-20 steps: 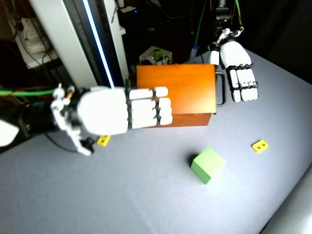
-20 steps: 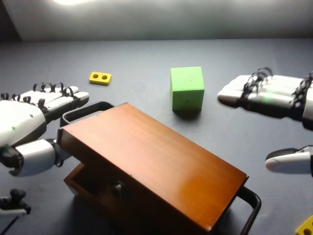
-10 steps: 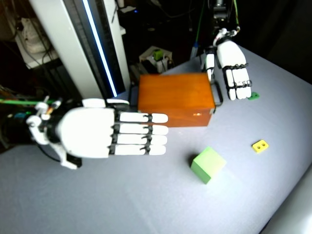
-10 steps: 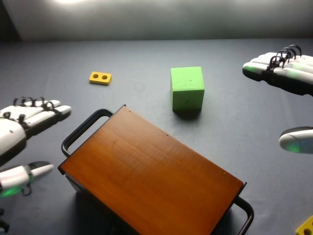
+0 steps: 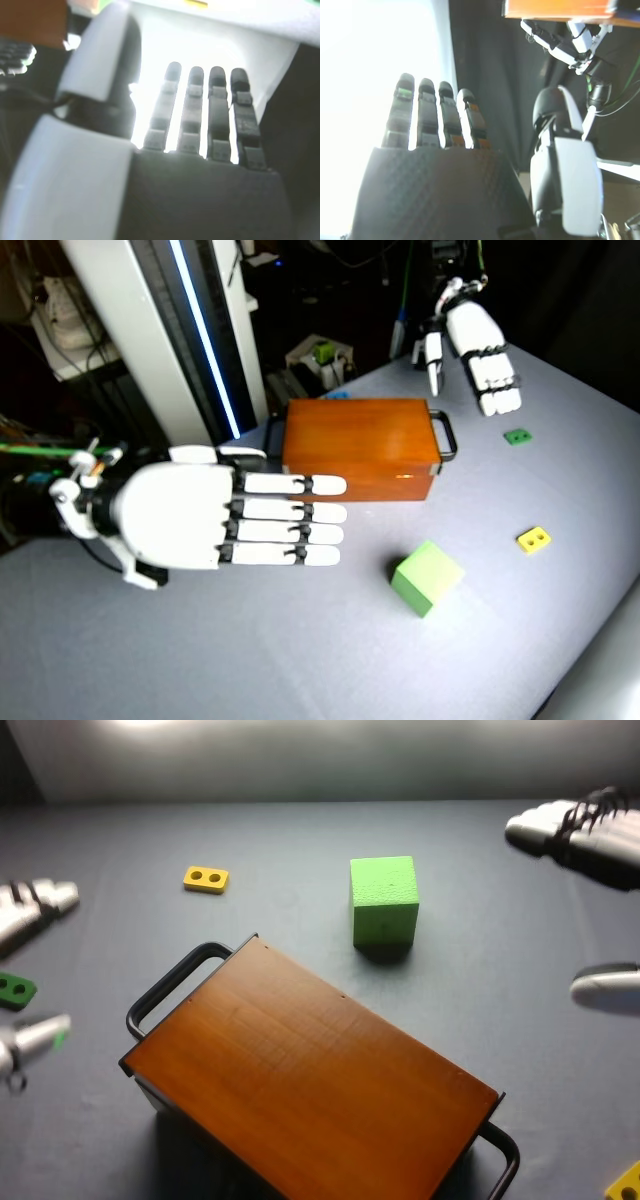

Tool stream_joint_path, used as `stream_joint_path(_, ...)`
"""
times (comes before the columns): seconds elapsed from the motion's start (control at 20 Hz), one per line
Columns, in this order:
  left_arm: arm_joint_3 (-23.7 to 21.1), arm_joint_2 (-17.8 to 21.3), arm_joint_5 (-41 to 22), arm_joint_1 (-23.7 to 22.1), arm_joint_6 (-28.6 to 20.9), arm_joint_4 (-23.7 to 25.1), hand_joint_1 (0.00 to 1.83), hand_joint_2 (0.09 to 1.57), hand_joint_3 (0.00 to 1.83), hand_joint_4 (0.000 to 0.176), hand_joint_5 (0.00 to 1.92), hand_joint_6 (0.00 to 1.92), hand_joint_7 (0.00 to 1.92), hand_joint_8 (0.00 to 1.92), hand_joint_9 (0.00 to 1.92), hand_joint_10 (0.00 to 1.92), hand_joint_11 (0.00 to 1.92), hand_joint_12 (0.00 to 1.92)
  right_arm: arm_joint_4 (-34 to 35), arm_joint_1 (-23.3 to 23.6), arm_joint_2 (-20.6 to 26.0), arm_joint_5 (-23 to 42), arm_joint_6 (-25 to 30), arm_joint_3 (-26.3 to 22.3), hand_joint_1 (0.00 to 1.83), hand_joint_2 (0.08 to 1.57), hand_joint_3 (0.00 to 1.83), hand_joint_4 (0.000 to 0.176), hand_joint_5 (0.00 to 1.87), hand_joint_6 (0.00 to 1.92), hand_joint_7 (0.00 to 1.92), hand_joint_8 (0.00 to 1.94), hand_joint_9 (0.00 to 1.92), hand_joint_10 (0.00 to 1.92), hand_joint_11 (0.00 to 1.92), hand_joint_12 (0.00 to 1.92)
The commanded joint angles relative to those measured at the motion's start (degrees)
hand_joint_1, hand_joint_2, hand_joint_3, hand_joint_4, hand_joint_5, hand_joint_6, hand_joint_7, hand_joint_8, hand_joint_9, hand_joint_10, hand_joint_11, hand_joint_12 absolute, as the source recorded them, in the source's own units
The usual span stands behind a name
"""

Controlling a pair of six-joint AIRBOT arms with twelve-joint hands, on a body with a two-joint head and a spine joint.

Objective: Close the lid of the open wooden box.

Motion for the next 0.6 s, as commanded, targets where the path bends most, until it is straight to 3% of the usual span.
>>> stream_joint_path(0.0,0.5,-0.6,-10.5,-1.5,-0.3,0.6,0.58,1.35,0.00,0.000,0.08,0.00,0.08,0.01,0.08,0.01,0.07,0.10,3.5,0.5,-0.7,10.4,-0.3,0.2,0.53,1.19,0.00,0.062,0.02,0.00,0.00,0.00,0.00,0.00,0.00,0.00)
stream_joint_path(0.05,0.9,-1.4,-12.6,-3.4,-0.6,1.0,0.54,1.37,0.01,0.000,0.05,0.00,0.02,0.00,0.02,0.00,0.01,0.02,5.6,0.5,-1.5,13.1,-1.4,0.3,0.50,1.20,0.00,0.080,0.00,0.00,0.00,0.00,0.00,0.00,0.00,0.00)
stream_joint_path(0.1,1.3,-1.9,-14.1,-4.6,-1.0,1.4,0.46,1.38,0.01,0.023,0.01,0.00,0.00,0.00,0.00,0.00,0.00,0.00,6.8,0.5,-2.0,14.7,-1.9,0.3,0.50,1.21,0.00,0.078,0.02,0.01,0.00,0.00,0.00,0.00,0.01,0.01)
stream_joint_path(0.15,1.6,-2.2,-15.8,-6.0,-1.4,2.0,0.45,1.39,0.01,0.001,0.00,0.00,0.00,0.00,0.00,0.00,0.00,0.00,8.0,0.5,-2.3,16.6,-2.2,0.3,0.52,1.21,0.00,0.081,0.05,0.01,0.01,0.00,0.00,0.00,0.04,0.02)
stream_joint_path(0.2,1.8,-2.3,-17.3,-7.2,-1.6,2.6,0.34,1.38,0.00,0.018,0.01,0.00,0.00,0.00,0.00,0.00,0.00,0.00,9.0,0.5,-2.5,18.4,-2.2,0.3,0.53,1.17,0.00,0.056,0.16,0.02,0.12,0.01,0.12,0.01,0.16,0.08)
stream_joint_path(0.25,2.2,-2.4,-19.0,-8.4,-1.8,3.2,0.20,1.36,0.00,0.021,0.02,0.01,0.01,0.00,0.00,0.00,0.00,0.00,9.9,0.4,-2.5,20.4,-2.2,0.2,0.59,1.23,0.00,0.034,0.17,0.01,0.13,0.00,0.11,0.00,0.09,0.21)
stream_joint_path(0.3,2.6,-2.6,-20.4,-9.2,-2.4,3.6,0.31,1.34,0.00,0.000,0.14,0.00,0.14,0.01,0.11,0.01,0.00,0.49,10.5,0.4,-2.5,22.0,-2.2,0.2,0.55,1.24,0.00,0.008,0.19,0.00,0.26,0.00,0.24,0.01,0.00,0.78)
stream_joint_path(0.35,3.3,-3.1,-22.0,-9.8,-3.7,3.7,0.31,1.34,0.00,0.000,0.14,0.00,0.14,0.01,0.11,0.01,0.00,0.49,11.2,0.4,-2.6,23.9,-2.2,0.1,0.55,1.24,0.00,0.008,0.19,0.00,0.26,0.00,0.24,0.01,0.00,0.78)
stream_joint_path(0.4,3.9,-3.4,-23.2,-10.2,-5.1,3.8,0.15,1.43,0.02,0.010,0.23,0.02,0.20,0.01,0.18,0.01,0.00,0.64,11.6,0.4,-2.7,25.8,-2.2,0.1,0.76,1.20,0.01,0.087,0.16,0.01,0.35,0.01,0.33,0.01,0.00,0.97)
stream_joint_path(0.45,4.2,-3.6,-23.3,-11.0,-5.5,4.1,0.16,1.39,0.00,0.044,0.47,0.11,0.18,0.00,0.15,0.00,0.00,0.42,11.8,0.4,-2.7,27.8,-2.4,0.1,0.92,1.20,0.00,0.046,0.31,0.02,0.35,0.00,0.31,0.00,0.00,0.83)
stream_joint_path(0.5,4.5,-3.9,-23.3,-12.1,-5.6,4.8,0.16,1.39,0.00,0.044,0.47,0.11,0.18,0.00,0.15,0.00,0.00,0.42,12.0,0.4,-2.7,29.8,-2.7,-0.2,0.92,1.20,0.00,0.046,0.31,0.02,0.35,0.00,0.31,0.00,0.00,0.83)
stream_joint_path(0.55,4.9,-4.1,-23.3,-12.9,-6.3,5.4,0.23,1.35,0.00,0.022,0.62,0.19,0.23,0.01,0.18,0.01,0.00,0.44,12.2,0.4,-2.7,31.9,-3.1,-0.4,1.00,1.18,0.00,0.030,0.43,0.02,0.38,0.01,0.34,0.01,0.00,0.75)
